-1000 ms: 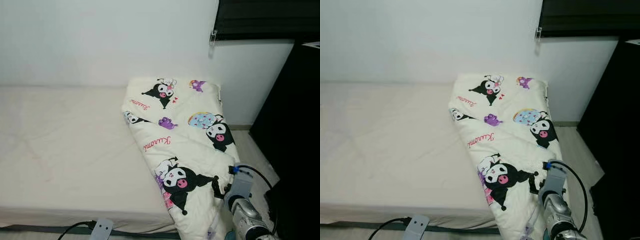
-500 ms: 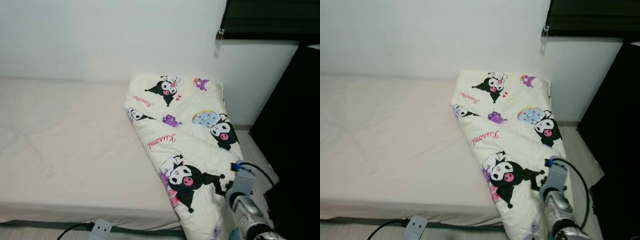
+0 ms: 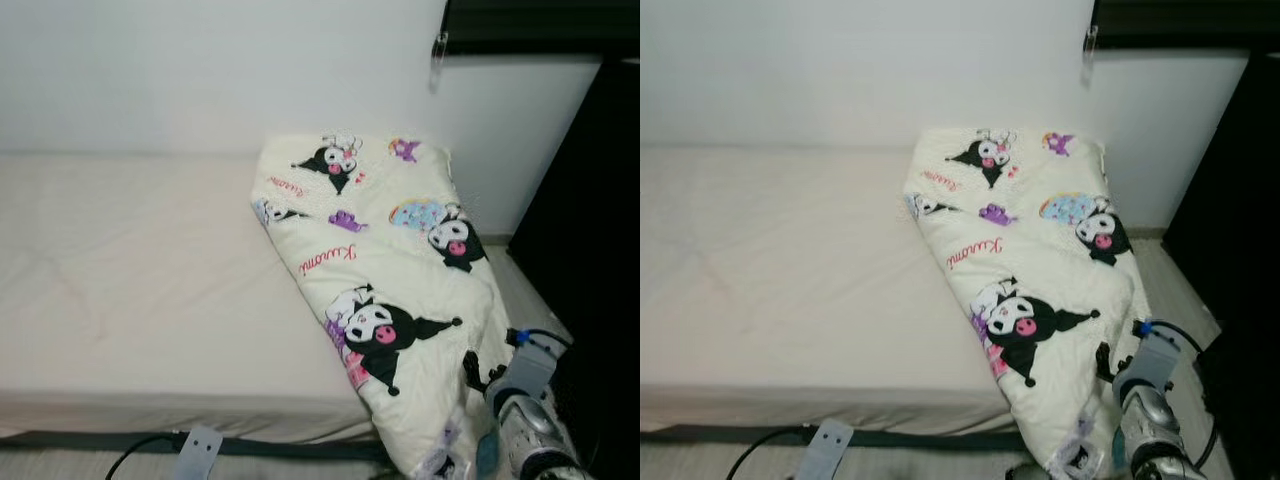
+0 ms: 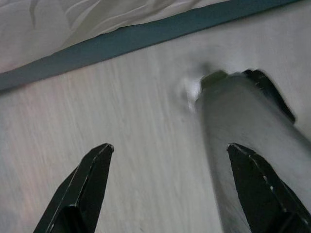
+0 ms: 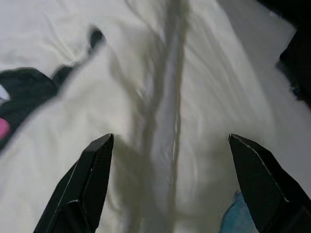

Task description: Clean up the room

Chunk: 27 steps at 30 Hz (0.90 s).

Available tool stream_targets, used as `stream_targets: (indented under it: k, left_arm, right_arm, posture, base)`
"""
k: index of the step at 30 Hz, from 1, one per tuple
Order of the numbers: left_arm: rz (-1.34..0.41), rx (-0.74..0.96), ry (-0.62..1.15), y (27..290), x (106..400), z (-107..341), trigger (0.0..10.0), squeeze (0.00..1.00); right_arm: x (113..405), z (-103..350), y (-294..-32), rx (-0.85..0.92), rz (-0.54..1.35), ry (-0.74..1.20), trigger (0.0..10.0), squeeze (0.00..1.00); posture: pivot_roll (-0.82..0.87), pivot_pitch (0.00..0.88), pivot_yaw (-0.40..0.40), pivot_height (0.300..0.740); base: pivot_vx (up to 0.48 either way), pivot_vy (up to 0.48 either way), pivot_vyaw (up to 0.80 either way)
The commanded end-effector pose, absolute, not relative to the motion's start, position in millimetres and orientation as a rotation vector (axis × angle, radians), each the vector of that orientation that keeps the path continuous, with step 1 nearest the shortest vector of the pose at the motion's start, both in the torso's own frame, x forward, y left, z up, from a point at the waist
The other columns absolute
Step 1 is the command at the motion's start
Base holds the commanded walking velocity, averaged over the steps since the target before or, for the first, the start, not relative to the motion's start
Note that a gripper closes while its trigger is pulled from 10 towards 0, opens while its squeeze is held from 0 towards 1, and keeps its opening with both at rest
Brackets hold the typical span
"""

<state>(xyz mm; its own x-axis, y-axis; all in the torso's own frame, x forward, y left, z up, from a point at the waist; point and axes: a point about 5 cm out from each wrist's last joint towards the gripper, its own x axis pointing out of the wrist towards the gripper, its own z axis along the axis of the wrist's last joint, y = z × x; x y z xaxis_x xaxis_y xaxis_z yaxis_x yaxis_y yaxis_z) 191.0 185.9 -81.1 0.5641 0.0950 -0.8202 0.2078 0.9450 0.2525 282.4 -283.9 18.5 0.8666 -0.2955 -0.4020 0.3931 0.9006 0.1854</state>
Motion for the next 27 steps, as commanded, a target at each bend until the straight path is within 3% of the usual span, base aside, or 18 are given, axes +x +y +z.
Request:
stream_targets:
  k: [1, 12, 21, 27]
  left_arm:
    - [-0.081, 0.358, 1.063, 192.3, 170.2, -90.6, 10.0, 0.00]
    - [-0.089, 0.371, 1.055, 195.0, 171.7, -89.5, 10.0, 0.00]
    - [-0.099, 0.383, 1.050, 194.3, 172.7, -89.1, 10.0, 0.00]
    - [-0.110, 0.387, 1.049, 192.1, 171.6, -89.9, 10.0, 0.00]
  right_arm:
    - [281.4, 21.2, -288.0, 0.294, -0.377, 0.338, 10.0, 0.00]
    - [285.6, 30.7, -292.2, 0.326, -0.363, 0.258, 10.0, 0.00]
    - [301.6, 47.6, -274.3, 0.434, -0.133, 0.113, 10.0, 0.00]
    - [303.4, 51.2, -273.9, 0.501, -0.114, 0.068, 10.0, 0.00]
  posture:
    - [-0.13, 0.083, 0.053, 0.600]
    - [-0.13, 0.087, 0.064, 0.600]
    - [-0.13, 0.089, 0.063, 0.600]
    - [-0.13, 0.092, 0.062, 0.600]
  base:
    - [0.000, 0.000, 0.00]
    - [0.000, 0.000, 0.00]
    - [0.000, 0.000, 0.00]
    - [0.000, 0.000, 0.00]
